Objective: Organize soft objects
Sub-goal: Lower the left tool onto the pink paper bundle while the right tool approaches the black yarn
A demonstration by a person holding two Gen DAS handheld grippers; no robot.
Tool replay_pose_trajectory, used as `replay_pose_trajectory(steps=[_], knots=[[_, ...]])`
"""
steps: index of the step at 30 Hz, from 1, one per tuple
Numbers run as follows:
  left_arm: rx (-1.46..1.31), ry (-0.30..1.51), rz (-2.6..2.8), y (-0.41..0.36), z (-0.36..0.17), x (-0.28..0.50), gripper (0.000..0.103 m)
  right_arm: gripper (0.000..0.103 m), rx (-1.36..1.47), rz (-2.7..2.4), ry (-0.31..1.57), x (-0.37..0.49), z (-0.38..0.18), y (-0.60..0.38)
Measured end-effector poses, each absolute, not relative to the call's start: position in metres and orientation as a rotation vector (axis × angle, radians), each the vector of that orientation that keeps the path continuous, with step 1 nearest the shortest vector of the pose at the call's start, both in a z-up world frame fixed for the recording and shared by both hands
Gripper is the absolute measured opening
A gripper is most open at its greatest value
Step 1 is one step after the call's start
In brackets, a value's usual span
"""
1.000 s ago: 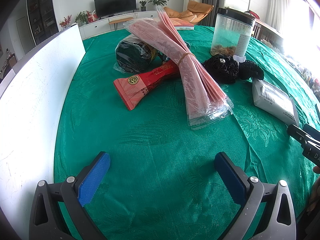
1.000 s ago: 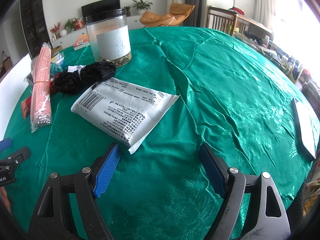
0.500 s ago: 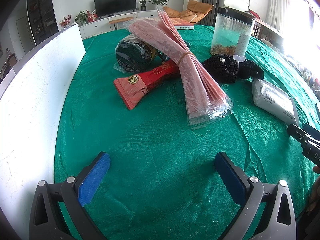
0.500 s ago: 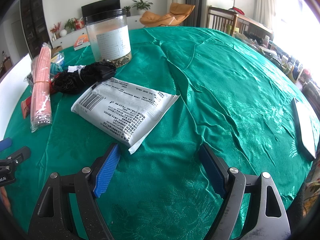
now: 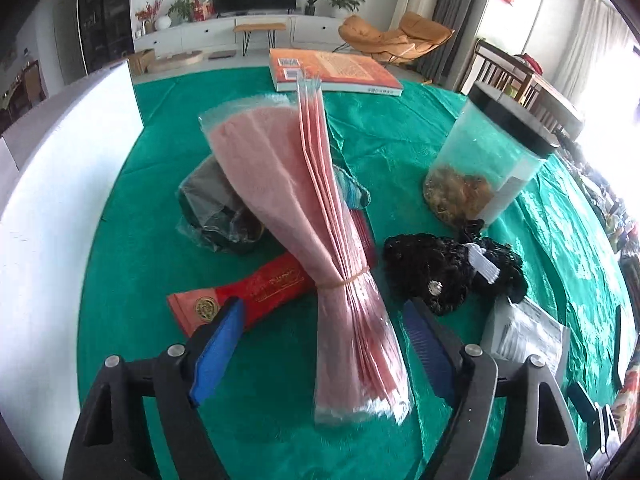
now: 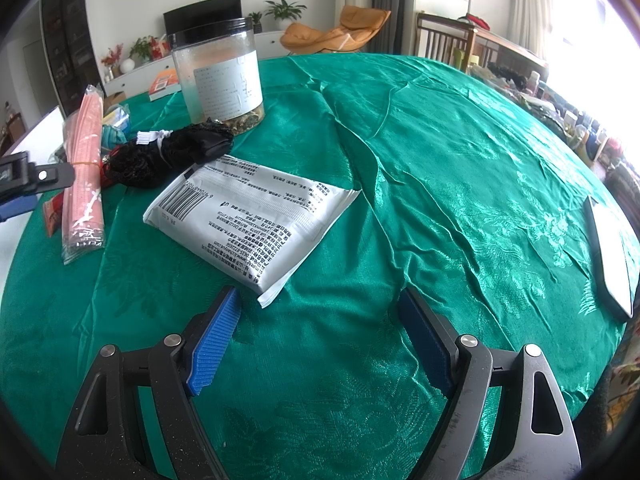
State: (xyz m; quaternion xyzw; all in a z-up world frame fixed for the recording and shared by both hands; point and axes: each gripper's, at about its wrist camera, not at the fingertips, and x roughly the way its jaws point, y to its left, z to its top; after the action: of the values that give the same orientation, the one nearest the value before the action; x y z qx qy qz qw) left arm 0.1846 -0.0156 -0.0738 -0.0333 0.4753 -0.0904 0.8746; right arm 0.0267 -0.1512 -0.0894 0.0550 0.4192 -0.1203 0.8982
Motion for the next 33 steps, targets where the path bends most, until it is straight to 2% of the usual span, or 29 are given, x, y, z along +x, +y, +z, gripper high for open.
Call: replay_pose_trajectory(steps=[1, 2, 3, 4, 8, 13, 17, 23, 25, 27, 33], knots=[[-0.048, 0.971, -0.173, -0.018, -0.074, 0.188, 0.08, 0.084, 0.114, -0.249, 0.868, 0.027, -0.09, -0.151], [-0.031, 0.952, -0.172, -0.02, -0.073, 0.19, 0.072, 0.084, 0.114, -0.249, 0.868, 0.027, -0.089, -0.151], [-0.019, 0.95, -0.185, -0.021, -0.07, 0.191, 0.047, 0.084, 0.114, -0.249, 0.868, 0.027, -0.089, -0.151], [-0.009, 0.965, -0.211, -0.022, -0.069, 0.191, 0.034, 0.084, 0.114, -0.249, 0.868, 0.027, -0.09, -0.151], [0.024, 0.995, -0.284, -0.016, -0.061, 0.172, 0.03, 0.084, 0.114, -0.249, 0.868, 0.027, -0.09, -0.151], [0.033, 1.046, -0.344, 0.013, -0.045, 0.107, 0.03, 0.084, 0.114, -0.249, 0.868, 0.027, -0.089, -0.151], [0.069, 1.064, -0.338, 0.028, -0.052, 0.06, 0.03, 0.084, 0.114, -0.249, 0.868, 0.027, -0.089, -0.151], [0.122, 1.1, -0.268, 0.029, -0.092, 0.059, 0.035, 0.084, 0.114, -0.247, 0.866, 0.026, -0.089, -0.151], [0.12, 1.053, -0.239, 0.03, -0.093, 0.061, 0.049, 0.084, 0.114, -0.244, 0.863, 0.026, -0.089, -0.151], [0.105, 1.052, -0.201, 0.032, -0.097, 0.067, 0.085, 0.084, 0.115, -0.242, 0.861, 0.024, -0.09, -0.151], [0.092, 0.999, -0.192, 0.04, -0.104, 0.069, 0.096, 0.084, 0.114, -0.244, 0.862, 0.024, -0.09, -0.151]])
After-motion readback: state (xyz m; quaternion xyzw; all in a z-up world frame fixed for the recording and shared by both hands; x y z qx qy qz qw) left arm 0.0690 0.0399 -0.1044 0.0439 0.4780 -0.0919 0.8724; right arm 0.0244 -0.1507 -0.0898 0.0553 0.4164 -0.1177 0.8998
